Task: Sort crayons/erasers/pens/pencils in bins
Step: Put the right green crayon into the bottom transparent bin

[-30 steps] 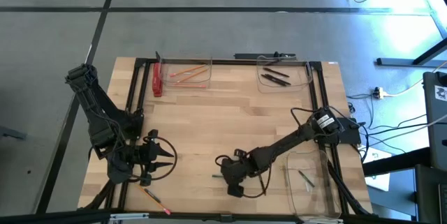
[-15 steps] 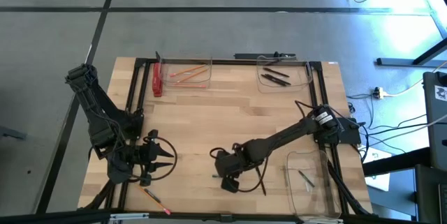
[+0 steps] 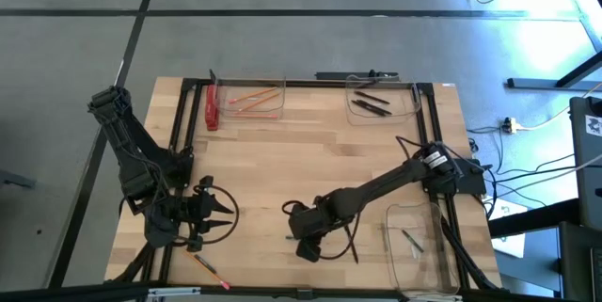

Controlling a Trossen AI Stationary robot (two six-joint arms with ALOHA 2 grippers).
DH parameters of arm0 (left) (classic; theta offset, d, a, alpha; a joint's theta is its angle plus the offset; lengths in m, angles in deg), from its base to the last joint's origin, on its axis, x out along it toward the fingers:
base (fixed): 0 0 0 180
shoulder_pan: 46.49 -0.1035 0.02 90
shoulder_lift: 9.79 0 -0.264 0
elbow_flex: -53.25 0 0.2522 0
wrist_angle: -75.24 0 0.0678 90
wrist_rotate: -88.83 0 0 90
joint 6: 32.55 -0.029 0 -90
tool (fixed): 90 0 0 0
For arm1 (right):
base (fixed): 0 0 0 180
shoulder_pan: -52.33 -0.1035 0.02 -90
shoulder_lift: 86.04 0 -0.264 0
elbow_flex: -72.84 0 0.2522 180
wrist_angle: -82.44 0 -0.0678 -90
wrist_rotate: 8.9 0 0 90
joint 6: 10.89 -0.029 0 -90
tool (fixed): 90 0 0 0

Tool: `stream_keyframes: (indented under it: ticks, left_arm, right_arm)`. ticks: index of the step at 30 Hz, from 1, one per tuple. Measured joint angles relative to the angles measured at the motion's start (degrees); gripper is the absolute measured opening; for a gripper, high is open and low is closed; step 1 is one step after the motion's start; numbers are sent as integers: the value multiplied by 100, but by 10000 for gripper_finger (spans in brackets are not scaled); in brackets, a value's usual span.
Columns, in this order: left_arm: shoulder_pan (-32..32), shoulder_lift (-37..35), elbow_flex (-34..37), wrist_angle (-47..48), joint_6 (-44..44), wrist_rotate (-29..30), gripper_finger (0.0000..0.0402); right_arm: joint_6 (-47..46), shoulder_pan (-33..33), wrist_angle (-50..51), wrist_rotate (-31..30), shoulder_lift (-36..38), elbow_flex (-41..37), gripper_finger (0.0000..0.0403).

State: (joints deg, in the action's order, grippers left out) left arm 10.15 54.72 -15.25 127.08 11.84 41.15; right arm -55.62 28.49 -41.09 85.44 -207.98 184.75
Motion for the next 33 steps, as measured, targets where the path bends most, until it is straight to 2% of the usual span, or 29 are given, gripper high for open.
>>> stream_keyframes:
  ticks: [6,13,19,24,30,33]
  left_arm:
    - [2,0,0,3,-19,-4,110]
    - [2,0,0,3,-149,-2,110]
    - [1,0,0,3,-146,-1,110]
    - [2,0,1,3,-144,15,110]
    - [2,0,1,3,-136,24,110]
    - [1,0,-1,2,-131,39,110]
  right_arm:
    - [-196,5,-20,541,-371,-20,115]
    - [-25,-10,-297,624,-527,-20,119]
    - [327,-43,-458,-36,-552,-17,119]
    - [555,-57,-421,-132,-552,-17,119]
    - [1841,-260,-410,-860,-552,-17,119]
    - [2104,-338,-440,-906,-552,-17,119]
